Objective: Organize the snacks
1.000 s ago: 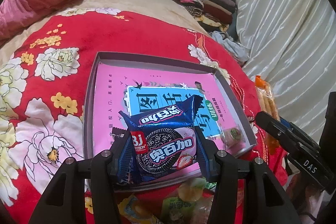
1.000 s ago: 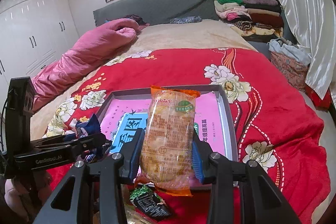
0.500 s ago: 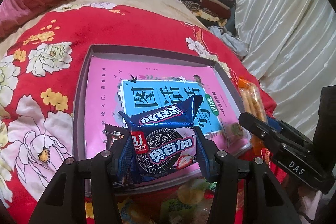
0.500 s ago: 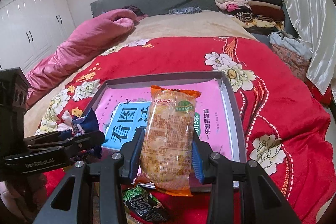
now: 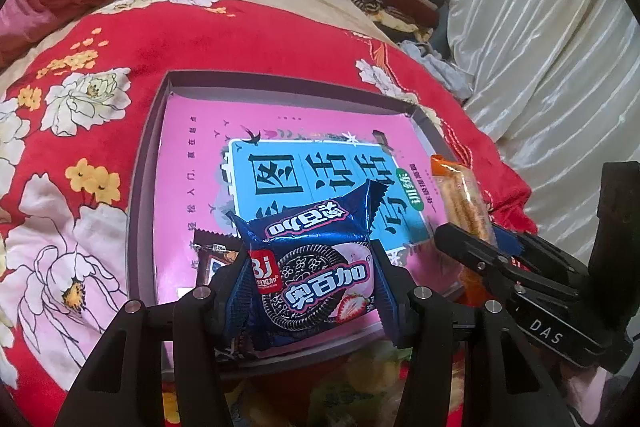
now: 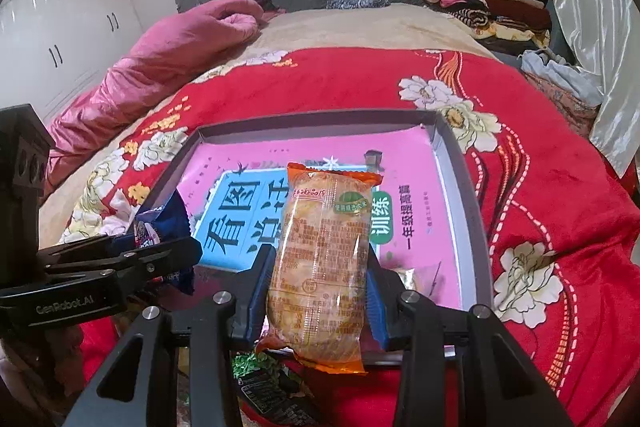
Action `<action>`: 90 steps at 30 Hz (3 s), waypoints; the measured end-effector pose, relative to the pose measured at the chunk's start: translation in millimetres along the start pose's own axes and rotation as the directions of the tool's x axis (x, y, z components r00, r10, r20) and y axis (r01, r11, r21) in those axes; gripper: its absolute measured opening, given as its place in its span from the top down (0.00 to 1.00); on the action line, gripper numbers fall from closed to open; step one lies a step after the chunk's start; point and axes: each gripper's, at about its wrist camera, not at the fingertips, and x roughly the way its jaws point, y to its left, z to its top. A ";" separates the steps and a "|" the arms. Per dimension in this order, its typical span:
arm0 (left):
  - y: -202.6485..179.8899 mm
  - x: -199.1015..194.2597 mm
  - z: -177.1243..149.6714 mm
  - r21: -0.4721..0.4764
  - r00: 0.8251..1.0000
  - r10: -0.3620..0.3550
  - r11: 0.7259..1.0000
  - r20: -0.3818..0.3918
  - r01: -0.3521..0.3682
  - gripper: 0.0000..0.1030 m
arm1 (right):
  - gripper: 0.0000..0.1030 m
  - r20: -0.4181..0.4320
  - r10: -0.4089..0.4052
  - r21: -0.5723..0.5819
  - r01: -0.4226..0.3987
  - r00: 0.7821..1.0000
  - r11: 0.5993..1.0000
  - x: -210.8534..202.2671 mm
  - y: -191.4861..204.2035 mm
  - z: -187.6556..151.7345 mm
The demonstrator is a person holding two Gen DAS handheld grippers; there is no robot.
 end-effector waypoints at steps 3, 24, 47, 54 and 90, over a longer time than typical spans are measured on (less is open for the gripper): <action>-0.5 3.6 -0.4 0.006 1.000 -0.003 1.000 -0.005 0.003 0.46 | 0.59 -0.015 -0.006 -0.006 0.005 1.000 1.000 6.9 0.7 -3.0; -0.9 18.3 -2.0 0.025 0.999 0.003 1.000 -0.050 -0.002 0.46 | 0.59 -0.042 -0.060 -0.002 0.060 0.997 0.998 20.7 -2.6 -8.3; 0.5 16.3 -1.7 0.005 0.998 -0.013 1.000 -0.064 0.013 0.42 | 0.58 -0.049 -0.088 0.011 0.089 0.995 0.996 13.2 -12.1 -10.3; -0.2 12.9 -1.1 0.008 0.998 -0.007 1.000 -0.064 0.008 0.41 | 0.57 -0.049 -0.091 0.015 0.091 0.995 0.996 13.7 -14.0 -9.7; -6.0 -19.9 12.6 0.045 1.000 0.026 0.999 -0.004 -0.026 0.23 | 0.33 0.024 -0.067 0.035 0.066 0.997 0.997 -18.9 -9.4 -4.3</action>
